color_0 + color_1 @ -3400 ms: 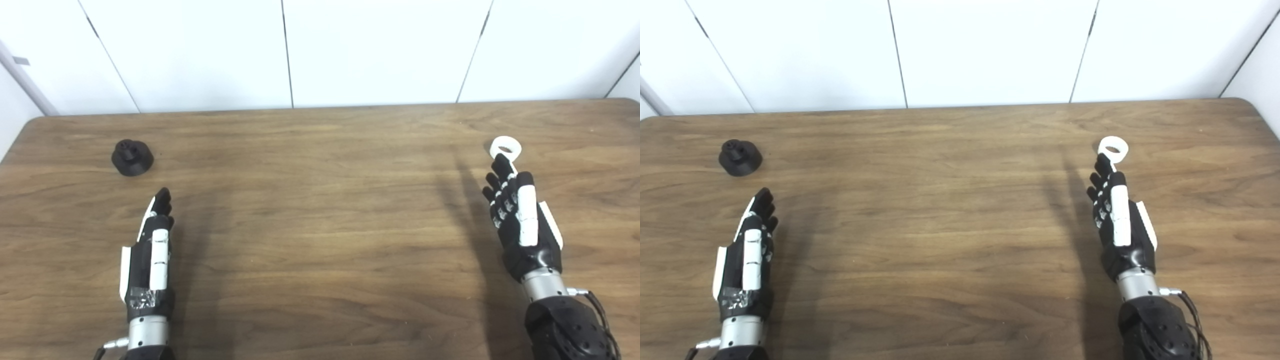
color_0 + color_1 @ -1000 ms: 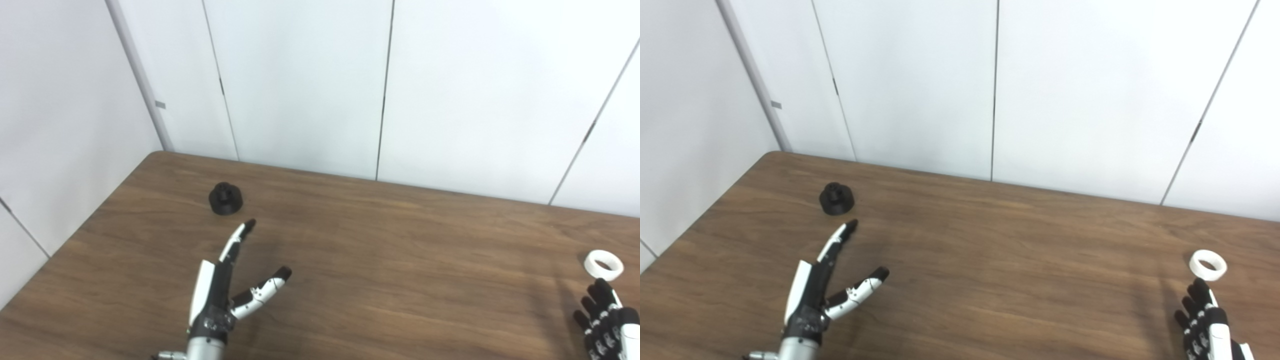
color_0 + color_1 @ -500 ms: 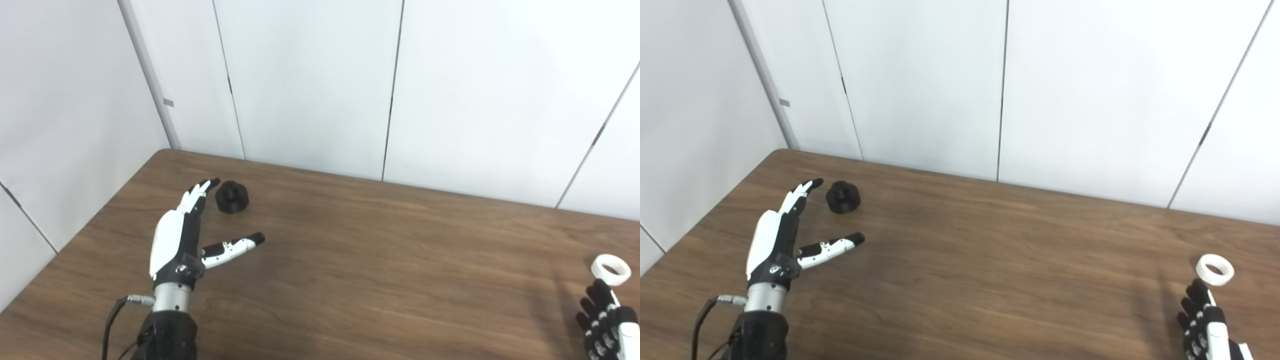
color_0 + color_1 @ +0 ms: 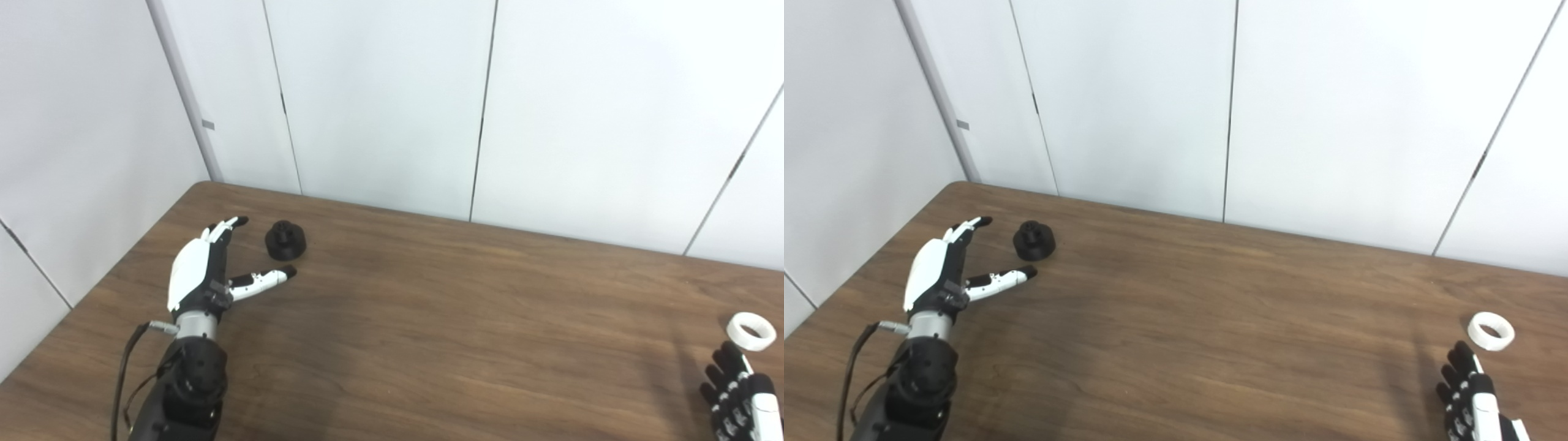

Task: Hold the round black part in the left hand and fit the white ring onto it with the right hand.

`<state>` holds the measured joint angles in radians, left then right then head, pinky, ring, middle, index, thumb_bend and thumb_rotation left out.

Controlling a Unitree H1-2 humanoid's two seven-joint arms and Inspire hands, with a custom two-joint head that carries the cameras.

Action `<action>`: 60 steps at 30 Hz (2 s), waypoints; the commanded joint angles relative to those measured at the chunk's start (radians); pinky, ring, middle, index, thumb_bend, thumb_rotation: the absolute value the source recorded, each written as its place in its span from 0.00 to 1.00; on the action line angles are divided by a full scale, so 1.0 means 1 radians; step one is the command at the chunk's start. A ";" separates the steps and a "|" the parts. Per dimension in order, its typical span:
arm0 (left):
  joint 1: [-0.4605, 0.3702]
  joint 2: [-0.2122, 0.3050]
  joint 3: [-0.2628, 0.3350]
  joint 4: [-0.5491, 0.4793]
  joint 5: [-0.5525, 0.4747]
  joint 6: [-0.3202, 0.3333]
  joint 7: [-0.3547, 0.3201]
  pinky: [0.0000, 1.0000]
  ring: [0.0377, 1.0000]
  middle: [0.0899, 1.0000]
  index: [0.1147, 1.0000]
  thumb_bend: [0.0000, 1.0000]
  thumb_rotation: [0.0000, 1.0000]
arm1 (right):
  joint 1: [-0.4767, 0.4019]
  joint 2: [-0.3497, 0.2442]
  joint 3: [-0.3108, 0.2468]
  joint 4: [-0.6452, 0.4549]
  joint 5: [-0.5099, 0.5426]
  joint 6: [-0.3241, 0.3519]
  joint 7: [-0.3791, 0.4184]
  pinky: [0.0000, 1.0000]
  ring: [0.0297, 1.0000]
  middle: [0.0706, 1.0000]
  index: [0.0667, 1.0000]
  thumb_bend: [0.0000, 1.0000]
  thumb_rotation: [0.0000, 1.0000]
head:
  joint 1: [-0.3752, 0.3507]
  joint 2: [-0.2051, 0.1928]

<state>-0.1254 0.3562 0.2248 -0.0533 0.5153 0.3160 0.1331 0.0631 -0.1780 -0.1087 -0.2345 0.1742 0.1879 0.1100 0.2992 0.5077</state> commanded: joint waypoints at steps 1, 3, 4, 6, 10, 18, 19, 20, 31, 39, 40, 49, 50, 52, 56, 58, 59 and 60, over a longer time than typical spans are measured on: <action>-0.067 0.052 0.000 0.016 0.016 0.000 0.019 1.00 1.00 0.93 0.87 0.99 0.41 | -0.009 -0.004 -0.002 -0.037 -0.003 -0.022 -0.001 1.00 1.00 1.00 1.00 0.35 1.00 | 0.001 0.001; -0.090 0.064 -0.007 0.050 0.016 0.004 0.021 1.00 1.00 0.93 0.86 0.99 0.40 | -0.009 -0.002 -0.005 -0.041 -0.002 -0.015 -0.003 1.00 1.00 1.00 1.00 0.36 1.00 | 0.001 0.001; -0.107 0.074 -0.013 0.078 0.013 0.004 0.019 1.00 1.00 0.93 0.86 0.99 0.40 | -0.009 -0.002 -0.004 -0.045 -0.006 -0.007 -0.006 1.00 1.00 1.00 1.00 0.36 1.00 | 0.001 0.001; -0.133 0.089 -0.026 0.118 0.010 0.005 0.015 1.00 1.00 0.94 0.86 1.00 0.39 | -0.007 -0.002 -0.001 -0.051 -0.014 -0.003 -0.007 1.00 1.00 1.00 1.00 0.36 1.00 | 0.000 0.004; -0.184 0.118 -0.056 0.200 0.010 0.021 0.010 1.00 1.00 0.93 0.85 1.00 0.39 | -0.006 0.007 -0.006 -0.061 -0.002 0.007 -0.009 1.00 1.00 1.00 1.00 0.36 1.00 | -0.004 0.006; -0.253 0.163 -0.126 0.298 0.020 0.048 -0.016 1.00 1.00 0.95 0.86 0.99 0.40 | -0.001 0.012 -0.004 -0.080 -0.024 0.019 -0.015 1.00 1.00 1.00 1.00 0.32 1.00 | -0.009 0.010; -0.259 0.168 -0.136 0.306 0.023 0.047 -0.018 1.00 1.00 0.95 0.86 0.99 0.40 | 0.000 0.014 -0.006 -0.080 -0.022 0.019 -0.014 1.00 1.00 1.00 1.00 0.32 1.00 | -0.009 0.010; -0.265 0.171 -0.145 0.312 0.024 0.047 -0.019 1.00 1.00 0.95 0.86 1.00 0.40 | 0.000 0.015 -0.007 -0.080 -0.020 0.020 -0.014 1.00 1.00 1.00 1.00 0.32 1.00 | -0.009 0.010; -0.347 0.191 -0.228 0.404 0.014 0.076 -0.069 1.00 1.00 0.95 0.85 1.00 0.44 | 0.001 0.017 -0.005 -0.086 -0.020 0.028 -0.015 1.00 1.00 1.00 1.00 0.32 1.00 | -0.015 0.012; -0.389 0.189 -0.256 0.453 0.015 0.109 -0.088 1.00 1.00 0.95 0.82 0.99 0.44 | 0.002 0.018 -0.005 -0.091 -0.022 0.034 -0.020 1.00 1.00 1.00 1.00 0.31 1.00 | -0.018 0.013; -0.391 0.190 -0.259 0.456 0.017 0.112 -0.088 1.00 1.00 0.95 0.81 0.98 0.44 | 0.002 0.016 -0.005 -0.091 -0.020 0.034 -0.020 1.00 1.00 1.00 1.00 0.31 1.00 | -0.018 0.013; -0.404 0.190 -0.275 0.489 0.027 0.131 -0.064 1.00 1.00 0.94 0.80 0.95 0.41 | 0.004 0.008 -0.011 -0.094 -0.014 0.032 -0.017 1.00 1.00 1.00 1.00 0.34 1.00 | -0.018 0.017; -0.405 0.190 -0.275 0.491 0.029 0.135 -0.062 1.00 1.00 0.94 0.80 0.94 0.40 | 0.005 0.007 -0.011 -0.095 -0.014 0.033 -0.017 1.00 1.00 1.00 1.00 0.34 1.00 | -0.018 0.017; -0.405 0.191 -0.276 0.491 0.031 0.141 -0.057 1.00 1.00 0.94 0.80 0.93 0.39 | 0.006 0.008 -0.011 -0.099 -0.014 0.036 -0.017 1.00 1.00 1.00 1.00 0.34 1.00 | -0.016 0.019; -0.402 0.197 -0.275 0.492 0.033 0.145 -0.051 1.00 1.00 0.95 0.81 0.92 0.38 | 0.010 0.004 -0.008 -0.099 -0.019 0.029 -0.014 1.00 1.00 1.00 1.00 0.33 1.00 | -0.015 0.020; -0.398 0.197 -0.272 0.484 0.034 0.148 -0.047 1.00 1.00 0.94 0.81 0.92 0.36 | 0.011 0.000 -0.007 -0.097 -0.020 0.024 -0.009 1.00 1.00 1.00 1.00 0.33 1.00 | -0.014 0.021; -0.397 0.197 -0.271 0.481 0.034 0.150 -0.046 1.00 1.00 0.94 0.81 0.92 0.36 | 0.010 -0.001 -0.008 -0.096 -0.017 0.024 -0.008 1.00 1.00 1.00 1.00 0.32 1.00 | -0.014 0.020; -0.396 0.197 -0.270 0.480 0.035 0.151 -0.045 1.00 1.00 0.94 0.81 0.92 0.35 | 0.010 0.000 -0.010 -0.096 -0.016 0.027 -0.010 1.00 1.00 1.00 1.00 0.32 1.00 | -0.014 0.021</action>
<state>-0.4746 0.5120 -0.0552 0.4494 0.5217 0.4625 0.0591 0.0845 -0.1633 -0.1112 -0.3025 0.1503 0.2368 0.0931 0.2853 0.5277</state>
